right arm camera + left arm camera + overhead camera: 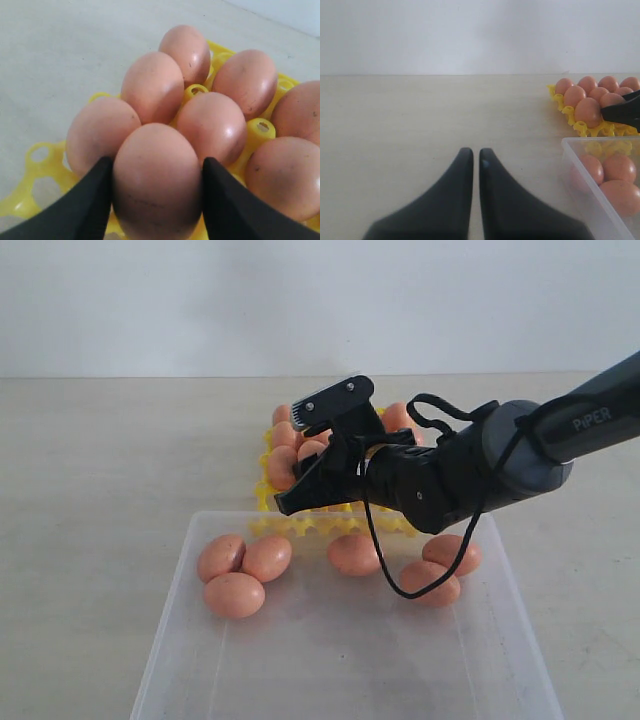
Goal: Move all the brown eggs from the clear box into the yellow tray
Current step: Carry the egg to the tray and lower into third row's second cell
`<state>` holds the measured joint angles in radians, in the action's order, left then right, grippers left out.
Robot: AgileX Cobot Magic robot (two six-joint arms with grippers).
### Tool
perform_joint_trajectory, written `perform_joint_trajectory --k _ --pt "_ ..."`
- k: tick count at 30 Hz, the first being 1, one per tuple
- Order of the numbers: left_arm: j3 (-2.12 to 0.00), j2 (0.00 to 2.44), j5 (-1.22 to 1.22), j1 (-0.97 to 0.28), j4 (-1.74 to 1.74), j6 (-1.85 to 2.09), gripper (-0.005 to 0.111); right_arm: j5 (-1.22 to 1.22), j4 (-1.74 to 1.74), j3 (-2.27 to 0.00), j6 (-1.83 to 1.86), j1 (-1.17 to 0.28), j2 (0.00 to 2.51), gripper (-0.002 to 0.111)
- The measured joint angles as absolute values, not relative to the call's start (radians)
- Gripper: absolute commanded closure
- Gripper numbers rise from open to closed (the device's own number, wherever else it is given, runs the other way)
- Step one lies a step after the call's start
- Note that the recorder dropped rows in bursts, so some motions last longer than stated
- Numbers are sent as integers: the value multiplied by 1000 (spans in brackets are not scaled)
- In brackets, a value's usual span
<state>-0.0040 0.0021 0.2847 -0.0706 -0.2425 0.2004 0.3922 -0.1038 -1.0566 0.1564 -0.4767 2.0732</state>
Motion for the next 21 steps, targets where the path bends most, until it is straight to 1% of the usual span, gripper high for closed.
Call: perform_joint_trajectory --k 4,7,9,12,15,17,21 --pt "-4 2 285 -71 -242 200 103 394 -104 -1057 164 -477 2073 108" --pt "-4 2 285 -71 -242 200 103 392 -106 -1057 166 -477 2073 100" --pt "-4 2 285 -71 -242 200 103 390 -108 -1057 166 -477 2073 89" --pt "-4 2 285 -71 -242 200 103 390 -108 -1058 166 -477 2073 70" --pt "-4 2 285 -71 -242 200 103 389 -108 -1058 166 -477 2073 58" --pt "-4 2 285 -71 -242 200 103 386 -108 -1059 168 -477 2073 56" --pt "-4 2 285 -71 -242 200 103 385 -110 -1059 168 -477 2073 57"
